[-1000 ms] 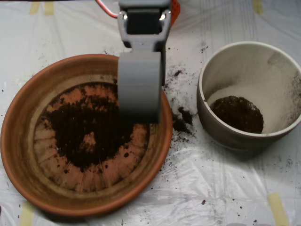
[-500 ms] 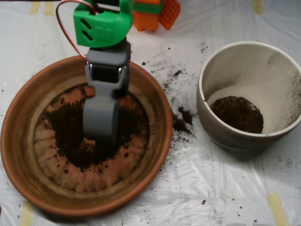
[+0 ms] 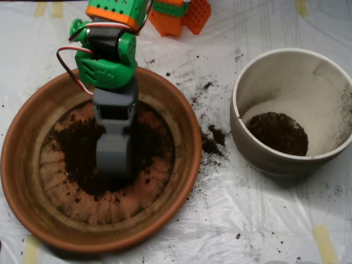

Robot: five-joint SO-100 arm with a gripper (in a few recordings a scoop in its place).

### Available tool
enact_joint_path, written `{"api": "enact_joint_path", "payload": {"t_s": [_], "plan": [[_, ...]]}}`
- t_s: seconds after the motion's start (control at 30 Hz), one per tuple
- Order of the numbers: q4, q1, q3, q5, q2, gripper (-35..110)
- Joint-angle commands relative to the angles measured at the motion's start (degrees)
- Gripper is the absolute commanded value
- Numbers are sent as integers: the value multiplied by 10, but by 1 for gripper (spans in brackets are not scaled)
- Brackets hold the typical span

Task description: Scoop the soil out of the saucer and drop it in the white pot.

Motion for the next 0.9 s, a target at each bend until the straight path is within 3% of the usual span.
{"api": "enact_joint_path", "payload": {"t_s": [0.0,0.33,0.47,0.53,0.7,0.87], "plan": [[-18,-11,14,-11,26,44],[32,-30,-69,13,-64,41],[28,-25,-94,6,-85,25],[13,-22,-91,7,-78,14],[-72,-15,-41,-1,-34,12],[-128,-17,-10,0,-17,1]]}}
